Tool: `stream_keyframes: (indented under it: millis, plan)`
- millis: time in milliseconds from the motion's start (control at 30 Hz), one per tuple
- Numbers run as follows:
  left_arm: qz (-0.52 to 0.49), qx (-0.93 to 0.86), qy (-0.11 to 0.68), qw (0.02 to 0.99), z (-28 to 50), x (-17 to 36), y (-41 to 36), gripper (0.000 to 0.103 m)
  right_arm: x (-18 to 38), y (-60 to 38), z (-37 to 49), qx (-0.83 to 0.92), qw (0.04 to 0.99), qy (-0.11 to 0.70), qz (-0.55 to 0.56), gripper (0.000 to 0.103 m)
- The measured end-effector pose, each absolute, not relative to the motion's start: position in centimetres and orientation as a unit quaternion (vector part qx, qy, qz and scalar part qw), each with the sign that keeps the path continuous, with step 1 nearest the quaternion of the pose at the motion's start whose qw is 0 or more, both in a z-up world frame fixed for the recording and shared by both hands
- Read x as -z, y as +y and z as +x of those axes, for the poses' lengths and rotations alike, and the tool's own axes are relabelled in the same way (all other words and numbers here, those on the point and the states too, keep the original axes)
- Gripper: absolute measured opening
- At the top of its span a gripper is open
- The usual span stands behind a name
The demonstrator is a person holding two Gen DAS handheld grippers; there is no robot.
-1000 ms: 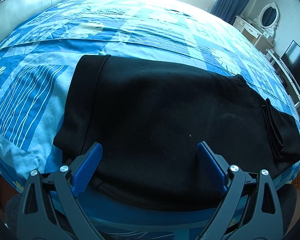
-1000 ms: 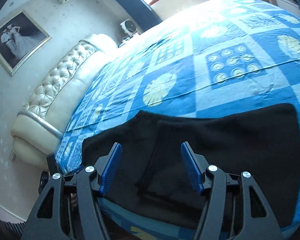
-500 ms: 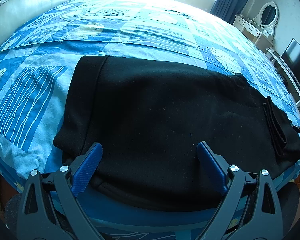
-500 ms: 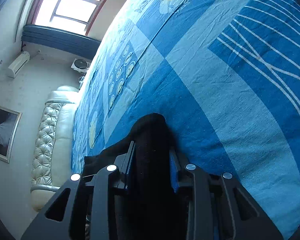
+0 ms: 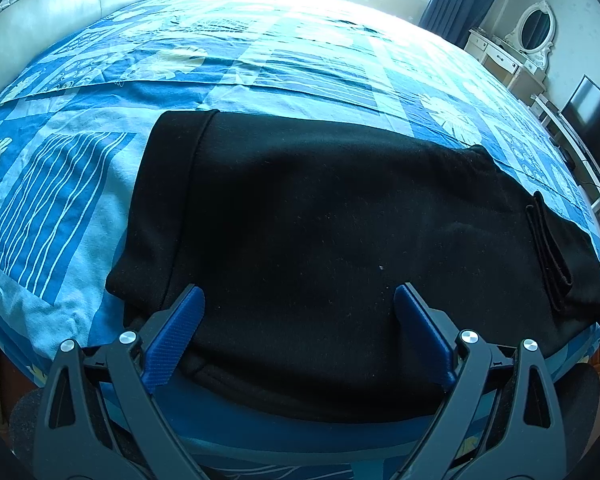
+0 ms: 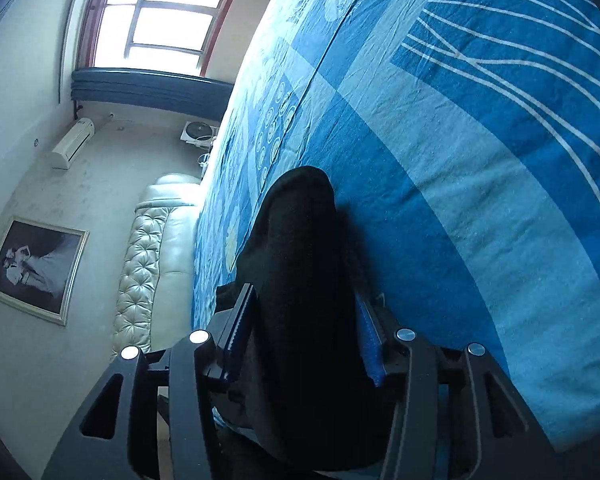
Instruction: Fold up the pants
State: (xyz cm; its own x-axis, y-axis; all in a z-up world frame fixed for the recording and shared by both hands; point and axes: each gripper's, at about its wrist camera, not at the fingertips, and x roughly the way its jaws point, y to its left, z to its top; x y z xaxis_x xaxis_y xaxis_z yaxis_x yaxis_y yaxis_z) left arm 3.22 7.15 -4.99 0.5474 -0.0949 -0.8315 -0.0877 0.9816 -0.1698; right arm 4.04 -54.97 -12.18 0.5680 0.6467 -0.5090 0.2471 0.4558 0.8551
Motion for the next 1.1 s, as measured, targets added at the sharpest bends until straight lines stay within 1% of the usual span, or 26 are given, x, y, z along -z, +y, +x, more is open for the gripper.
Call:
stream_keyframes:
  millis: [100, 133, 167, 200, 233, 300, 367, 500, 667, 767, 833, 867, 1000, 1100]
  plan:
    - [-0.094, 0.001, 0.475, 0.875, 3.2, 5.0, 7.1, 0.096, 12.2, -54.4, 2.9, -0.154, 0.726, 0.462, 0.485, 0.051]
    - [-0.094, 0.001, 0.475, 0.875, 3.2, 5.0, 7.1, 0.096, 12.2, -54.2, 2.6, -0.157, 0.73, 0.468, 0.473, 0.049]
    - [-0.094, 0.001, 0.475, 0.875, 3.2, 5.0, 7.1, 0.096, 12.3, -54.0, 2.3, -0.15, 0.738, 0.475, 0.456, 0.045]
    - [-0.094, 0.001, 0.475, 0.875, 3.2, 5.0, 7.1, 0.096, 12.5, -53.8, 2.2, -0.137, 0.745, 0.485, 0.436, 0.032]
    - [-0.093, 0.001, 0.475, 0.875, 3.2, 5.0, 7.1, 0.096, 12.8, -53.7, 2.2, -0.129, 0.75, 0.489, 0.427, 0.027]
    - [-0.09, 0.0, 0.474, 0.876, 3.2, 5.0, 7.0, 0.096, 13.0, -53.4, 2.1, -0.125, 0.756, 0.487, 0.418, 0.025]
    - [-0.088, -0.001, 0.473, 0.876, 3.2, 5.0, 6.9, 0.096, 13.0, -53.6, 2.2, -0.125, 0.758, 0.484, 0.419, 0.026]
    - [-0.093, 0.002, 0.474, 0.876, 3.1, 5.0, 7.1, 0.096, 12.3, -53.8, 1.5, -0.114, 0.762, 0.454, 0.447, 0.033]
    - [-0.1, 0.006, 0.474, 0.875, 3.1, 4.9, 7.3, 0.096, 6.8, -52.9, 0.1, 0.009, 0.854, 0.381, 0.355, 0.034]
    - [-0.098, 0.003, 0.473, 0.875, 3.1, 4.9, 7.2, 0.096, 4.7, -50.1, 0.9, -0.046, 0.864, 0.352, 0.357, 0.036]
    - [-0.094, 0.002, 0.473, 0.876, 3.1, 5.0, 7.1, 0.096, 4.4, -46.6, 2.5, -0.114, 0.853, 0.368, 0.351, 0.045]
    - [-0.093, 0.002, 0.473, 0.876, 3.0, 5.0, 7.0, 0.096, 4.5, -44.8, 3.3, -0.144, 0.845, 0.38, 0.347, 0.047]
    - [-0.096, 0.003, 0.473, 0.876, 3.0, 4.9, 7.1, 0.096, 6.6, -37.2, 5.3, -0.23, 0.814, 0.429, 0.317, 0.048]
    - [-0.104, 0.006, 0.474, 0.874, 3.0, 4.6, 7.3, 0.096, 8.5, -33.3, 6.3, -0.273, 0.784, 0.471, 0.3, 0.048]
